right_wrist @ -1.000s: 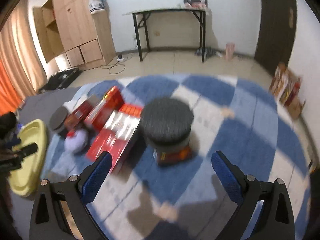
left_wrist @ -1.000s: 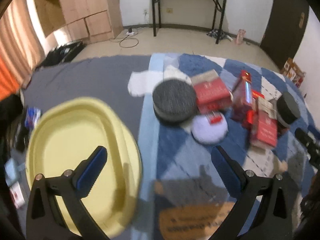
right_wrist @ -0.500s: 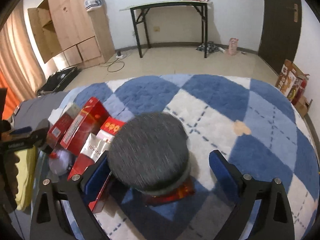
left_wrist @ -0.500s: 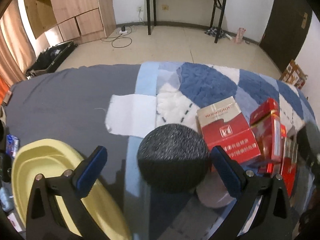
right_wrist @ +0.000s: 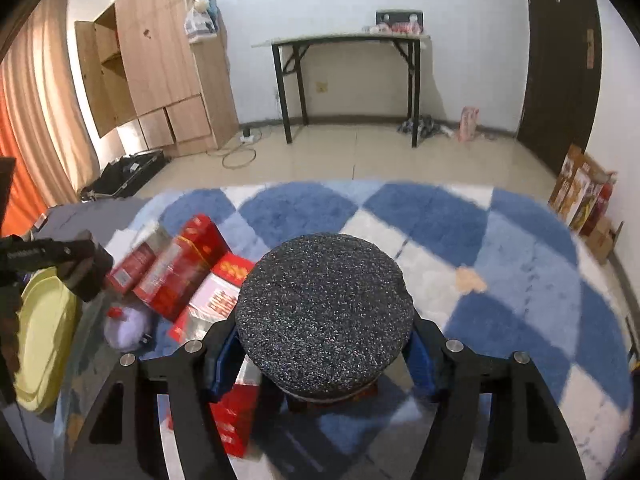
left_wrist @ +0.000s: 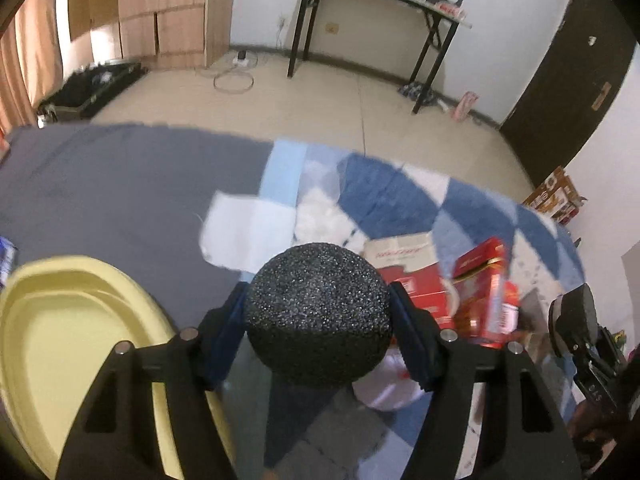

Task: Organize rigid objects
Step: 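Grasp the large black foam cylinder with the right gripper while the left grasps the smaller one, then carry both black foam cylinders into the yellow tray and open both grippers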

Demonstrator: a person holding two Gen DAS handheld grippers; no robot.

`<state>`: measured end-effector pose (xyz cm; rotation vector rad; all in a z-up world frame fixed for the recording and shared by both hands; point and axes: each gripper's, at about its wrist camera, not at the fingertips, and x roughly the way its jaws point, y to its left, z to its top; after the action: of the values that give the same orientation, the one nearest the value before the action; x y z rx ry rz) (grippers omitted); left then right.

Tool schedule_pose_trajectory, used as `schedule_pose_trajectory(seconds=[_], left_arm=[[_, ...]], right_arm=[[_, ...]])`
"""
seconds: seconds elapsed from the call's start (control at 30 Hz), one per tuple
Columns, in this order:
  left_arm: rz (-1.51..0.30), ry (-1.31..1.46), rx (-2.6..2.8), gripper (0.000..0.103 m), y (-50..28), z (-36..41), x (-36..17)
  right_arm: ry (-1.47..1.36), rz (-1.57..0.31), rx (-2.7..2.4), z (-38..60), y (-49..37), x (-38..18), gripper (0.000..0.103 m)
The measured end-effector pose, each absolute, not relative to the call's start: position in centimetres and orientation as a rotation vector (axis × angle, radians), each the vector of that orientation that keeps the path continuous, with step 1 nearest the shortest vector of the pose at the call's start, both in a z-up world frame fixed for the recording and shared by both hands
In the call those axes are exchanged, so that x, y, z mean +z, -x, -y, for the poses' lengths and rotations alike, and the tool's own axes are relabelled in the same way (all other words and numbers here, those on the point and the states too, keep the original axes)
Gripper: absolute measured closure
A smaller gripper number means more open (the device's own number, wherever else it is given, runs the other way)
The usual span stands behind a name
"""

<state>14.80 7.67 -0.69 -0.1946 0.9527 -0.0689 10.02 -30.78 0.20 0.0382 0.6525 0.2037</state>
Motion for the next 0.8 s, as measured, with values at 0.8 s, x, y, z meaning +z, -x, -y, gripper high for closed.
schedule_pose_trajectory(seconds=[0.8], left_arm=[[-1.132,0.257,0.156,0.033,-9.9,-30.6,-6.0]], right_arm=[[0.330,-0.757,0.797,-6.9,-0.1,-4.8,0.036]])
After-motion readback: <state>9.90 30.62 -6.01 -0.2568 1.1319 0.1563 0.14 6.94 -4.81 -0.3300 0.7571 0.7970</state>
